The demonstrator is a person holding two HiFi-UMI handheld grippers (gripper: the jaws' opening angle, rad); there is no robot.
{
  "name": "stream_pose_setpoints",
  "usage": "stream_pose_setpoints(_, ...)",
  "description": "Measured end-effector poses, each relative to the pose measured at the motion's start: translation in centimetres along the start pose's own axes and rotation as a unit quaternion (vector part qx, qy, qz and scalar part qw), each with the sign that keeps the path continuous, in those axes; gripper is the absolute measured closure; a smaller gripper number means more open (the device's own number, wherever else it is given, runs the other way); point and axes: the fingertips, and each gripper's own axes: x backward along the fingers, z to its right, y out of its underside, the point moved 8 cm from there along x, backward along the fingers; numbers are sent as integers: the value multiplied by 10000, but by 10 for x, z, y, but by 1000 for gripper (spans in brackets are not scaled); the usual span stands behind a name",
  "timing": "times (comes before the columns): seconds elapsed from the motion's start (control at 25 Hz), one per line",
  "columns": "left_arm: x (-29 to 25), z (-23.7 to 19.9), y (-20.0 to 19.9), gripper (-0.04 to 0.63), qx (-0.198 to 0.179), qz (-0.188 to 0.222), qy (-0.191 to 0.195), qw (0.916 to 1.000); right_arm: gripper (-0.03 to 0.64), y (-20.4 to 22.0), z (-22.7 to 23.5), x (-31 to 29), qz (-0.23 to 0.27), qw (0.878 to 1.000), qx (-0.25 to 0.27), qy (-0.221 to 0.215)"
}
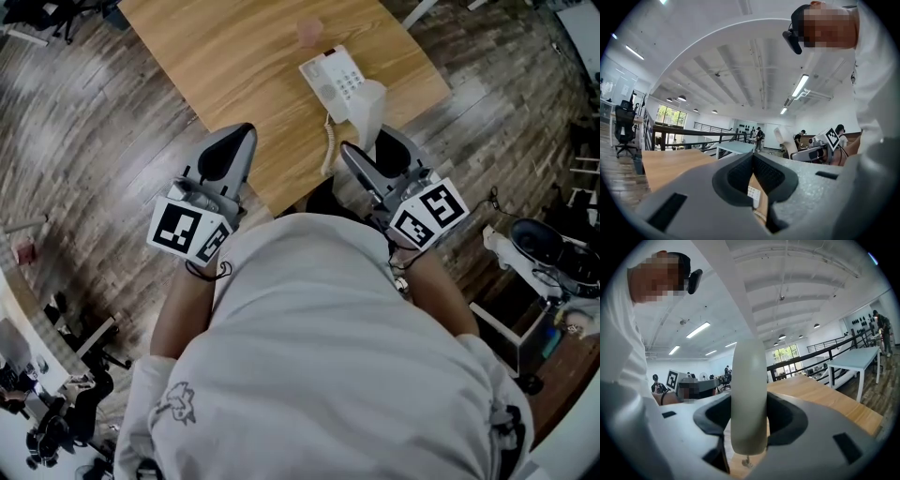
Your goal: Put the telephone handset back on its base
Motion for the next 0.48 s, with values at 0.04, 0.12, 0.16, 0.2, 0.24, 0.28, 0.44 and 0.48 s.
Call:
stream_pose_setpoints(0.04, -2, 0, 1, 589, 10, -8, -38, 10000, 396, 0, 4, -3, -30, 10000, -10, -41)
stream_pose_setpoints(0.12, -7, 0, 3, 589, 35, -28, -118, 9999, 396, 0, 13, -7, -90, 9999, -33, -123)
stream_pose_setpoints(0.16, -9, -1, 3, 589, 50, -36, -163, 9998, 396, 0, 17, -10, -126, 9998, -41, -165)
stream_pose_setpoints(0.2, -12, -3, 4, 589, 66, -41, -212, 9997, 396, 0, 21, -14, -165, 9996, -49, -207)
stream_pose_setpoints(0.24, -14, -6, 5, 589, 85, -45, -264, 9996, 396, 1, 26, -18, -206, 9995, -58, -247)
stream_pose_setpoints(0.28, -17, -9, 6, 589, 105, -50, -316, 9994, 396, 1, 31, -23, -246, 9993, -70, -285)
stream_pose_setpoints(0.44, -32, -15, 7, 589, 166, -73, -474, 9987, 396, -1, 53, -38, -401, 9982, -93, -441)
stream_pose_setpoints(0.48, -37, -14, 7, 589, 171, -75, -506, 9985, 396, -2, 59, -41, -441, 9978, -95, -485)
